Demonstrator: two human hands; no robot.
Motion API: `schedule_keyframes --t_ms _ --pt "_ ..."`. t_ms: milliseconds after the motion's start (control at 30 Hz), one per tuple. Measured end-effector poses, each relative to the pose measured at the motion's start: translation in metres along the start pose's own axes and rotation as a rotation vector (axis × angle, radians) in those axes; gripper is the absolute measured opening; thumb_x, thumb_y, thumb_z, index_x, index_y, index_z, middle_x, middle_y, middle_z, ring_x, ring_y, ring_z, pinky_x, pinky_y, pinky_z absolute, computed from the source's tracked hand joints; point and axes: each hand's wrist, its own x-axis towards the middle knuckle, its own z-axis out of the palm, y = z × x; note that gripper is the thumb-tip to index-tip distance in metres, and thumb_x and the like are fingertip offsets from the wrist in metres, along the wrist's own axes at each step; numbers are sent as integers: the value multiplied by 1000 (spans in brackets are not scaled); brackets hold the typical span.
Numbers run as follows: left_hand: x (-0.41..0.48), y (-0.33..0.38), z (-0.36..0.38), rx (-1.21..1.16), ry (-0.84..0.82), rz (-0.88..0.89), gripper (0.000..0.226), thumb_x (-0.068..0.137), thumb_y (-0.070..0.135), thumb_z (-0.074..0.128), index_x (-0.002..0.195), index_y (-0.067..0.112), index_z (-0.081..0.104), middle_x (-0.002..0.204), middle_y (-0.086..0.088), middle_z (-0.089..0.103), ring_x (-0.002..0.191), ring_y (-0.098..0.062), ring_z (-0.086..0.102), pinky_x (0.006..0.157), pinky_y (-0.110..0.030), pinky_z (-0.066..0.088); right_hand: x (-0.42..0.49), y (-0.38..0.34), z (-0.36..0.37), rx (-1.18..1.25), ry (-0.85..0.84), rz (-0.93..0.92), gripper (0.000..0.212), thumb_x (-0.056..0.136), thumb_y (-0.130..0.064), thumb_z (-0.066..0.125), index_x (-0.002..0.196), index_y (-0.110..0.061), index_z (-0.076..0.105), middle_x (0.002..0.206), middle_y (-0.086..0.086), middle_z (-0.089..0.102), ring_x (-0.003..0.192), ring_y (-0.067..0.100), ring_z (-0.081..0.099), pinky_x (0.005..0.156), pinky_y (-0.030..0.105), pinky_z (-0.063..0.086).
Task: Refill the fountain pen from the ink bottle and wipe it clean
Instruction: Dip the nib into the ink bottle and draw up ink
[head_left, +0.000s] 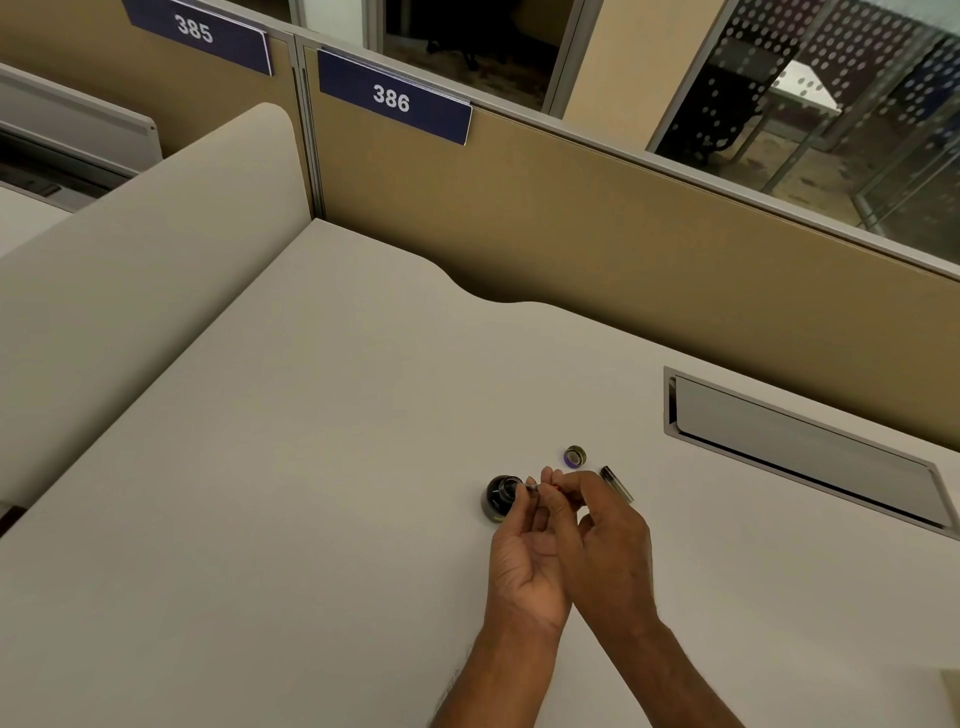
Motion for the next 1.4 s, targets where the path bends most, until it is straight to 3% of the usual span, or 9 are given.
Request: schedule_keyframes --t_ms 100,200,367,700,867,1100,1400 --pt "0 0 0 20 14 18 33 86 10 65 116 -4 66 105 -21 72 93 -34 75 56 -44 64 1 -1 0 -7 8 0 3 92 -24 69 91 -27 71 88 -21 71 89 0 67 74 9 50" --pt "-1 -1 1 26 18 21 38 85 11 65 121 -3 65 111 -20 70 90 -35 76 56 -45 63 2 -2 0 -18 13 -7 4 92 -24 70 88 -26 70 85 -20 70 86 0 67 71 9 49" --pt "0 -1 1 50 23 22 41 84 11 65 123 -2 64 112 -20 69 107 -32 66 57 -47 64 4 -3 1 -30 23 -5 5 91 -26 70 86 -26 70 83 -21 70 83 0 67 67 8 47" --pt "1 0 -1 60 13 46 41 85 12 65 123 -3 64 109 -21 72 96 -36 75 62 -50 65 5 -6 3 -42 57 -15 10 92 -31 68 82 -28 67 76 -25 66 83 1 66 62 7 45" --pt "1 0 -1 52 -17 22 24 97 14 58 111 -3 67 96 -24 76 81 -39 79 57 -49 63 3 -3 3 -23 81 -32 13 92 -26 69 79 -27 66 74 -22 66 79 1 66 63 8 46" --pt "0 -1 -1 135 -11 32 26 86 12 65 107 -3 68 101 -21 74 87 -36 78 64 -49 65 1 -4 2 5 101 -28 15 93 -26 69 79 -28 65 74 -22 67 79 5 67 60 7 43" --pt "-2 -2 -5 326 -32 24 22 91 13 65 99 -6 74 97 -25 77 91 -38 78 67 -49 63 -11 1 -5 46 114 4 8 91 -30 71 94 -35 67 90 -24 69 87 3 69 64 20 53"
